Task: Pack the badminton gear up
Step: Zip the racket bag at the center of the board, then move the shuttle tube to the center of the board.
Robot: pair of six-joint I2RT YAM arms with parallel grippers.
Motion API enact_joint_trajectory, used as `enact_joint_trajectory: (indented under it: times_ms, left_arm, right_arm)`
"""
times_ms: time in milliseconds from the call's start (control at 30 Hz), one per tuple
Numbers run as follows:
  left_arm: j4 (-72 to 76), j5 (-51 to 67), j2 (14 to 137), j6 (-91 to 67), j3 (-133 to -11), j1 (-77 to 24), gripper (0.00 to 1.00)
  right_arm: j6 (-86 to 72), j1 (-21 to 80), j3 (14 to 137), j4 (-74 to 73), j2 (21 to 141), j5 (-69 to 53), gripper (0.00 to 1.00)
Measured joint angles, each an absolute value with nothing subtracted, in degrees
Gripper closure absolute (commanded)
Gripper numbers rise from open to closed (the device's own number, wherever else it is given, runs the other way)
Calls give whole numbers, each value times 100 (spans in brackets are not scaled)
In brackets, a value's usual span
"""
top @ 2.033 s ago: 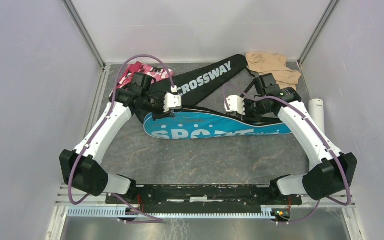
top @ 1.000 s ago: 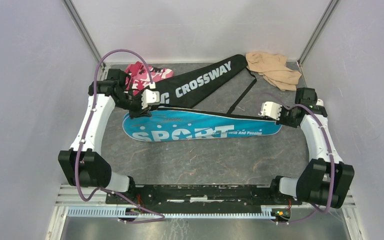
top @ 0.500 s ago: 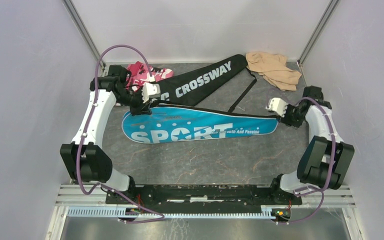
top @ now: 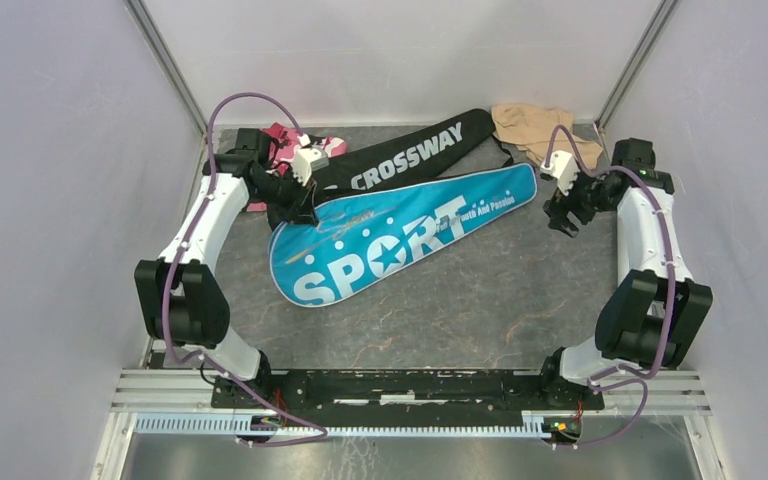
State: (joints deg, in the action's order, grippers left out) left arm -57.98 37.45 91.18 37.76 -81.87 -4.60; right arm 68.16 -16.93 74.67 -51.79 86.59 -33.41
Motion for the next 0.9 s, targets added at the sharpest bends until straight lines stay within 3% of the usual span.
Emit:
enact_joint_trajectory:
  times_ms: [300, 400, 467, 633, 700, 733, 900]
  left_arm:
    - [-5404, 3133, 9341, 3199, -7846, -460, 59]
    - [-5339, 2665, 9341, 3183, -7620, -460, 35]
    - [-5262, 2283, 9338, 3175, -7500, -458, 26]
    - [-4925, 1461, 9133, 3162, -7387, -458, 16]
    - [-4746, 1168, 8903, 3162, -7380, -458, 3]
    - [-4646, 1037, 8781, 3159, -7371, -458, 1]
    - [-3863, 558, 7948, 3065, -7172, -454, 0]
  right_arm:
    - [6130, -1116, 7303, -5146, 8156, -3802, 15]
    - [5881, -1004, 7210, -5043, 8066, -3911, 15]
    - [5649, -945, 7113, -4928, 8016, -3955, 14]
    - [4720, -871, 6768, -4359, 7728, -3691, 7]
    - [4364, -873, 6667, -4158, 7546, -3317, 2]
    - [4244, -875, 6637, -4077, 7474, -3131, 2]
    - [3754, -1024, 6497, -3736, 7168, -1780, 2]
